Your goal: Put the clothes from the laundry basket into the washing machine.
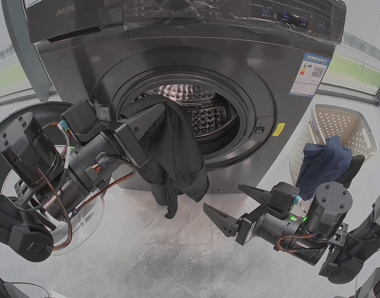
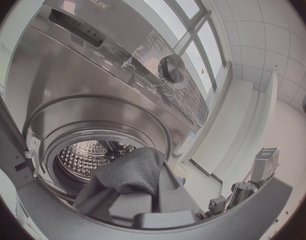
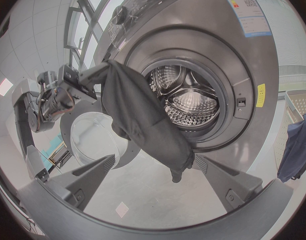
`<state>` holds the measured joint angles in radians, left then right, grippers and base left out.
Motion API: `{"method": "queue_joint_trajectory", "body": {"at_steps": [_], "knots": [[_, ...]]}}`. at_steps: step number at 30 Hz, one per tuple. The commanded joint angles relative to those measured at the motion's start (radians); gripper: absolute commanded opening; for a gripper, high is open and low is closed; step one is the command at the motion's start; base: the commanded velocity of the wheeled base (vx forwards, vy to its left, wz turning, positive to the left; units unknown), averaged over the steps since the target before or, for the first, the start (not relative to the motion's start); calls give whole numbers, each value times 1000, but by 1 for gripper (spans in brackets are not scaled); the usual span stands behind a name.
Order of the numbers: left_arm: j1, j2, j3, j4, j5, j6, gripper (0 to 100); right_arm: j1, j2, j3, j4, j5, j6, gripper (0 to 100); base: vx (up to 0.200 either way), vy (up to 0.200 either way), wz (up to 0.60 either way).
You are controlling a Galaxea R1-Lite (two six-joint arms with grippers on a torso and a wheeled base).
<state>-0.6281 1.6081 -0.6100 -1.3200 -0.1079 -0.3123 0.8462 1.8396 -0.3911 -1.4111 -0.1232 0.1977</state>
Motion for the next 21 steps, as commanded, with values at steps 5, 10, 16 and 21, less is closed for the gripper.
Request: {"method": "queue_joint_trajectory", "body": {"at_steps": [5,10,16,21], "knots": [[-5,-19,-2,-1,5,-1,0,-10,139,-51,-8,0,-27,100,0,0,0],[-1,-30,7,-1,10,-1,0,-32,201,-83,-37,4,-38,100,0,0,0],[-4,-30,7,-1,8,-1,0,-42,248,-118,-37,7,-40,100,0,0,0],[-4,-31,10,-2,8,-1,0,-42,337,-195,-63,8,-49,100,0,0,0]]}}
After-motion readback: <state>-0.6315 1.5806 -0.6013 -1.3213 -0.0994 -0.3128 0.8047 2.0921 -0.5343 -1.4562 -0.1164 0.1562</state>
